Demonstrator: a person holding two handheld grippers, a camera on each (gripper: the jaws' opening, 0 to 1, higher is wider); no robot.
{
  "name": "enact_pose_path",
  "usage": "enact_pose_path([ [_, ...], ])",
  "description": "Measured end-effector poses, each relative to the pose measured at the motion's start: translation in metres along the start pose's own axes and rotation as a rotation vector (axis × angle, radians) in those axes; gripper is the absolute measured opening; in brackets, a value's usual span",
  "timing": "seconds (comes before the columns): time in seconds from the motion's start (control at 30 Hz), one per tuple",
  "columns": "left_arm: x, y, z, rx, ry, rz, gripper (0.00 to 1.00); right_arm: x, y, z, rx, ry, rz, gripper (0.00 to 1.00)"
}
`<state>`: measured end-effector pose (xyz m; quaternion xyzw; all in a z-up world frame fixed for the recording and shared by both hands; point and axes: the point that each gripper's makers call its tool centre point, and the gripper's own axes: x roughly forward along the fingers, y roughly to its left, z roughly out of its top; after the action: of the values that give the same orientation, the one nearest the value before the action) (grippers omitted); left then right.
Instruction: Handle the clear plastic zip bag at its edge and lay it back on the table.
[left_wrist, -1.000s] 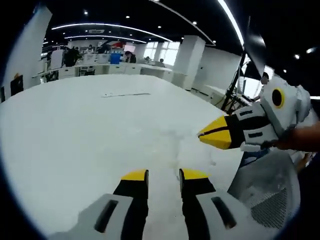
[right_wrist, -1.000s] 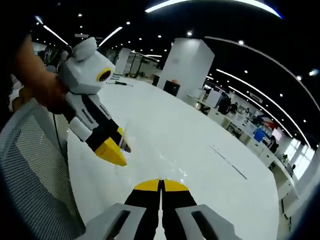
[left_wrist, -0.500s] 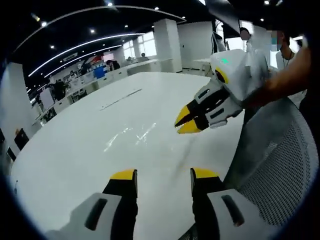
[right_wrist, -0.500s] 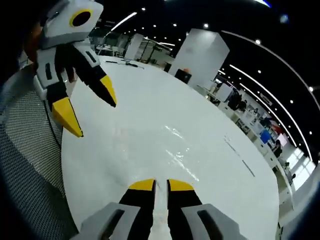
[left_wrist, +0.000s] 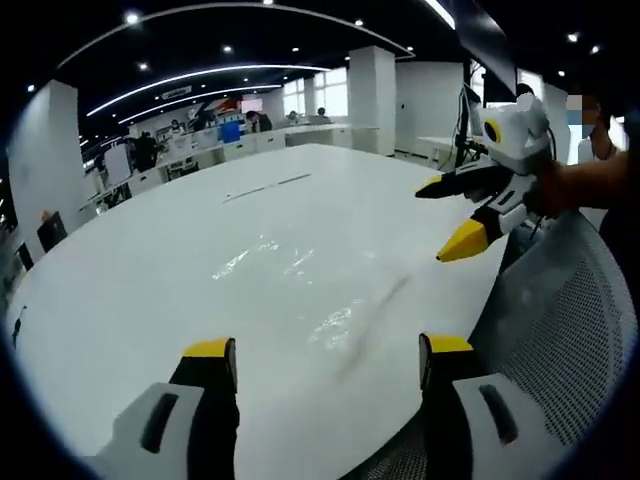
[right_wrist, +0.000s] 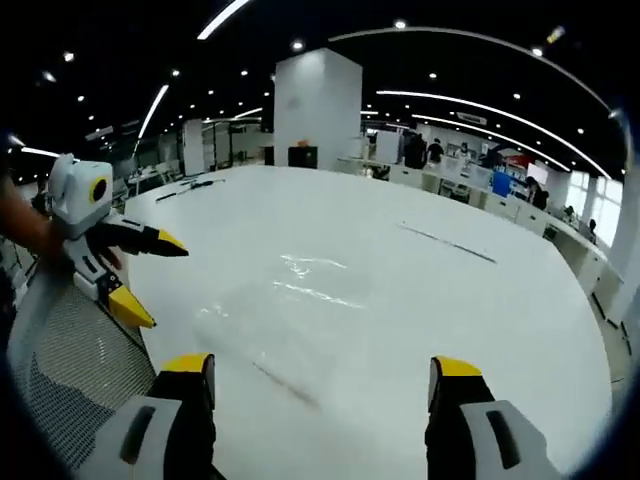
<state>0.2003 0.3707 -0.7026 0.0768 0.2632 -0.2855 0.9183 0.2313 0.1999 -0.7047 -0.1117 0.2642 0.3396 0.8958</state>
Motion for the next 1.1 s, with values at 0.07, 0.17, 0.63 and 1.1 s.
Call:
enact_pose_path([
  [0.07, 0.002, 0.000, 0.001, -0.021, -0.012, -0.006, 0.77, -0.003, 0.004, -0.008, 0.015, 0.021, 0.015, 0.94],
  [0.17, 0.002, 0.005, 0.003, -0.022, -0.044, -0.027, 0.82, -0.003, 0.000, 0.010, -0.003, -0.045, -0.025, 0.99],
  [0.63, 0.003, -0.007, 0.012, 0.034, -0.070, -0.016, 0.99, 0.000, 0.014, -0.001, -0.099, 0.022, 0.016, 1.00],
  [1.1, 0.003, -0.018, 0.012, 0.059, -0.068, -0.057, 0.99, 0.004, 0.010, -0.012, -0.075, 0.060, 0.004, 1.00],
])
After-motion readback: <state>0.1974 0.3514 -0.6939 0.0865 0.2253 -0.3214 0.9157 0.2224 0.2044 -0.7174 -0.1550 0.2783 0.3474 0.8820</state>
